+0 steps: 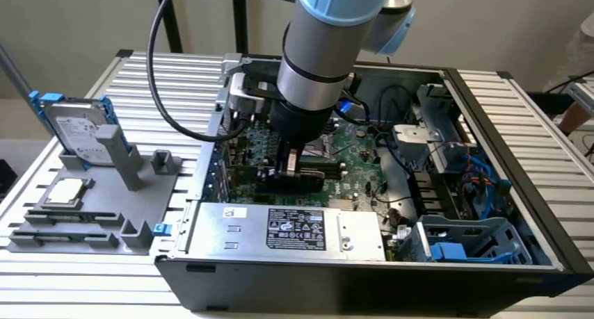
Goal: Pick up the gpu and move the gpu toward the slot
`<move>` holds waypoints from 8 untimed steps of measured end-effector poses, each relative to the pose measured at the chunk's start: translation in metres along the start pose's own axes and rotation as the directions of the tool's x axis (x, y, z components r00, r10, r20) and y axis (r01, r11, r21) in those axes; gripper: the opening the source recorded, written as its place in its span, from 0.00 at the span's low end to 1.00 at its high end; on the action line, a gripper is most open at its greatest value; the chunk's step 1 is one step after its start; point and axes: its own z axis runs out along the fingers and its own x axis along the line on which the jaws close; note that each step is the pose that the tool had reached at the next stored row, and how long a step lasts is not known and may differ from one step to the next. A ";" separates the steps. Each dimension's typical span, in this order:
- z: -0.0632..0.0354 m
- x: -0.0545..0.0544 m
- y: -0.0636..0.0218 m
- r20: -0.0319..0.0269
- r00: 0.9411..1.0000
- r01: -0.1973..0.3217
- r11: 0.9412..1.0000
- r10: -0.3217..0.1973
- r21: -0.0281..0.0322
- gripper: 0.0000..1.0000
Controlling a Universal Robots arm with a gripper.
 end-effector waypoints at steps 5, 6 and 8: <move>-0.0071 -0.001 0.0011 0.000 1.000 0.000 1.000 0.000 0.000 0.35; -0.0116 -0.001 0.0018 0.000 1.000 0.000 1.000 0.000 0.000 0.35; -0.0206 -0.002 0.0032 0.000 1.000 0.000 1.000 0.000 0.000 0.35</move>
